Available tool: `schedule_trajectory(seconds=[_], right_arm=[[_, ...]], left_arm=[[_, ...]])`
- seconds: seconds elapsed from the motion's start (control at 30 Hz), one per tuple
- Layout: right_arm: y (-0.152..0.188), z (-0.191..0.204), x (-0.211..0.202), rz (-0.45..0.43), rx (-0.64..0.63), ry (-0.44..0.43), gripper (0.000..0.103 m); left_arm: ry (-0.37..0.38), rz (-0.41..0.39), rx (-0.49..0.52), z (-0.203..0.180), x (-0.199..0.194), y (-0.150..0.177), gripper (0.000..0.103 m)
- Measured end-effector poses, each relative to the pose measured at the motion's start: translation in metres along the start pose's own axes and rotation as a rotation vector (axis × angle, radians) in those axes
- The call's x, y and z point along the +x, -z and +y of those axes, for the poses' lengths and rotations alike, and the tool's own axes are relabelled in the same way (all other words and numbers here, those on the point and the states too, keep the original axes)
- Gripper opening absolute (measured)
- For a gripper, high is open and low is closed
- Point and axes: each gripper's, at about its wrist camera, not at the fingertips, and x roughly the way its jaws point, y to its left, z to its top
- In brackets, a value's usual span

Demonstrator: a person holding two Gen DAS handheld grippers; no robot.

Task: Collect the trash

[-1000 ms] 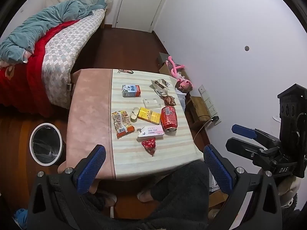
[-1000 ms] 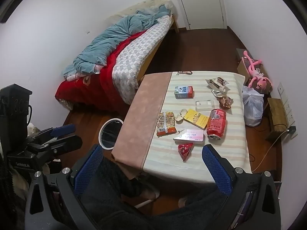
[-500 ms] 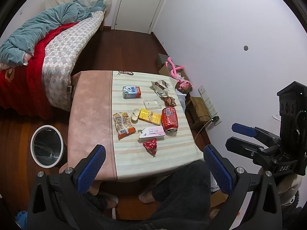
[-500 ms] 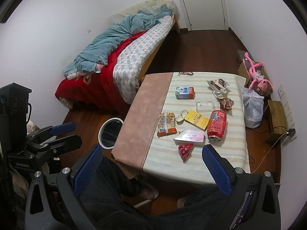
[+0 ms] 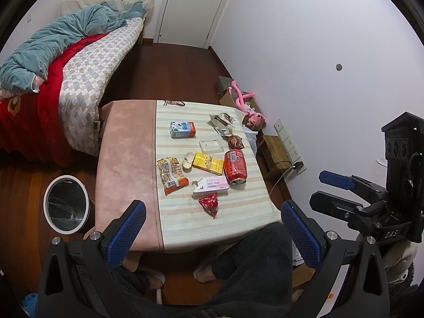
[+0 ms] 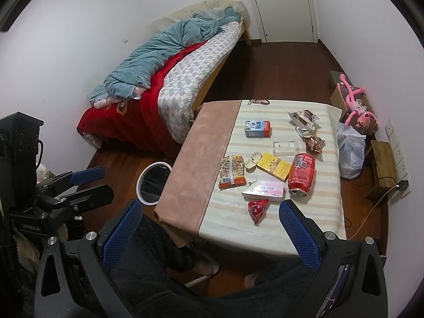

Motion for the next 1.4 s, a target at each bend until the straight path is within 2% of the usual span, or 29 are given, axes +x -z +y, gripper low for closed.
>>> schedule_trajectory(seconds=[1.4], right_arm=[[0.001, -0.007, -0.009, -0.007, 0.01, 0.013, 0.103]], left_arm=[[0.015, -0.013, 0.046, -0.016, -0.003, -0.004, 0.103]])
